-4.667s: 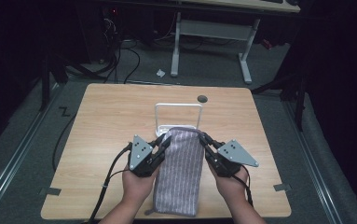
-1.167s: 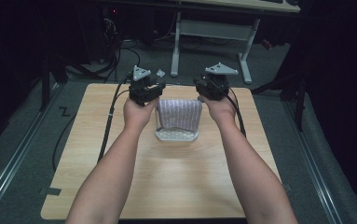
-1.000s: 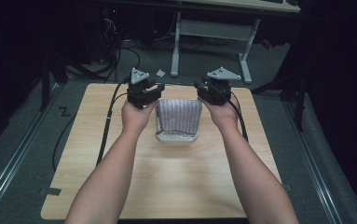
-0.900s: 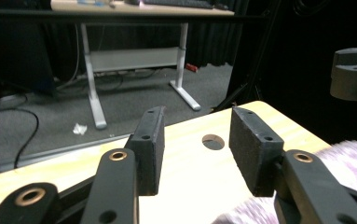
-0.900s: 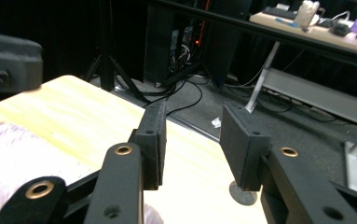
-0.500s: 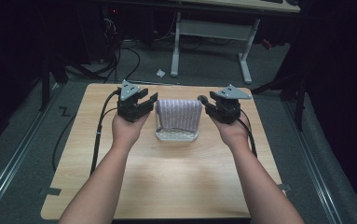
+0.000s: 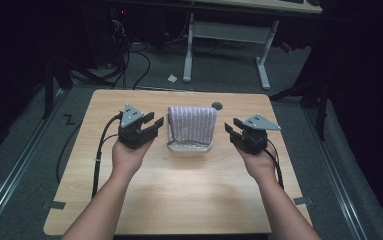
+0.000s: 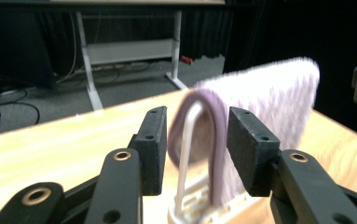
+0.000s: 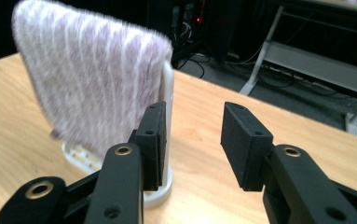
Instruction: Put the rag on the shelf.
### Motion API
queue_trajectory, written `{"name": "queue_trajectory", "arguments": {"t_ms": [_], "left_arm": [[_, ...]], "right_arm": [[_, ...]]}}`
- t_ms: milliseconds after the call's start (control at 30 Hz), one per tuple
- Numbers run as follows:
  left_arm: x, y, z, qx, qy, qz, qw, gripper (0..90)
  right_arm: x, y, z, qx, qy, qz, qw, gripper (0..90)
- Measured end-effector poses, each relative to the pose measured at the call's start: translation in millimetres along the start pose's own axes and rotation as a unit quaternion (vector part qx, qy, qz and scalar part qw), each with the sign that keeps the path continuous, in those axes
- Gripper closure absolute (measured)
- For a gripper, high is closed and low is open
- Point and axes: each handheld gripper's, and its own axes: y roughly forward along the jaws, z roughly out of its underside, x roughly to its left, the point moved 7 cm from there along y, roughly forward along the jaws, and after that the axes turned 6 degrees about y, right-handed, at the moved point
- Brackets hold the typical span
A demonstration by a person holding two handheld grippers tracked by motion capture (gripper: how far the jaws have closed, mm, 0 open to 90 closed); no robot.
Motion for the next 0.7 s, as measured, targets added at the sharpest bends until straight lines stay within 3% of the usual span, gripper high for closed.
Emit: {"name": "queue_trajectory", "arguments": {"t_ms": [233, 300, 400, 567, 633, 700], "left_arm": [[-11.9, -1.3, 43.3, 0.038, 0.003, 0.021, 0.9990, 56.6], [-16.1, -0.9, 58.3, 0.052, 0.006, 0.025, 0.9983, 55.7], [-22.6, -2.0, 79.2, 0.066, -0.004, 0.037, 0.9971, 54.1], [-36.2, -8.6, 113.6, 0.095, 0.001, 0.052, 0.9941, 51.8], [-44.5, -17.4, 127.3, 0.106, -0.024, 0.070, 0.9916, 50.3], [-56.8, -32.8, 144.1, 0.093, -0.038, 0.088, 0.9910, 48.5]], "right_arm": [[5.7, -2.0, 34.7, 0.026, -0.012, -0.007, 0.9996, 56.2], [8.1, -2.1, 46.7, 0.035, -0.012, -0.011, 0.9993, 55.2], [12.9, -1.8, 66.3, 0.049, -0.015, -0.017, 0.9985, 52.8], [21.6, -5.8, 99.0, 0.068, -0.011, -0.024, 0.9973, 51.3], [24.4, -10.0, 110.7, 0.072, -0.013, -0.024, 0.9970, 49.2], [28.0, -19.0, 127.2, 0.073, -0.004, -0.021, 0.9971, 47.8]]}}
